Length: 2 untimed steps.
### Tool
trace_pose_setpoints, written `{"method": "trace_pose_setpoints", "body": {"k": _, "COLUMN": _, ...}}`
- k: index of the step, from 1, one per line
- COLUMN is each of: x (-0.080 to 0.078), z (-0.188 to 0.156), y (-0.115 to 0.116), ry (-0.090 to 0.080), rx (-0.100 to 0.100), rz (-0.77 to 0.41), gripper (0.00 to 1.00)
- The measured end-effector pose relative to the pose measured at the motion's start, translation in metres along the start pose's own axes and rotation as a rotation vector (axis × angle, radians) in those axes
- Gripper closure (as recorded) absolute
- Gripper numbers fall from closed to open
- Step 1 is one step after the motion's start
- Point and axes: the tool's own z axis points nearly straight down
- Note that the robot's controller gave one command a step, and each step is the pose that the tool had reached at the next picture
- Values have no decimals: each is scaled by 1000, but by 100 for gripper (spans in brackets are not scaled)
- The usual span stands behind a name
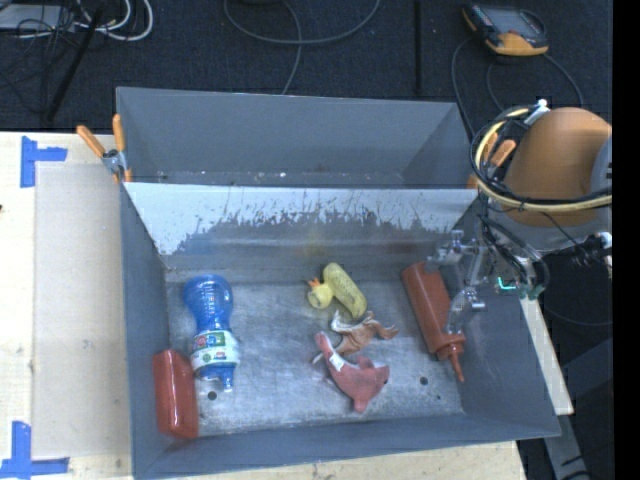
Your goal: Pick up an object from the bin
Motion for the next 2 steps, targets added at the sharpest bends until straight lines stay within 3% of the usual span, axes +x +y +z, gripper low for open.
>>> {"method": "trace_pose_setpoints", "body": {"k": 1, "x": -2, "z": -4, "y": 0, "ry": -8, "rx": 2, "rz": -3, "gripper": 0}}
{"method": "trace_pose_setpoints", "body": {"k": 2, "x": 1, "z": 41, "y": 43, "ry": -11, "rx": 3, "rz": -101, "gripper": 0}}
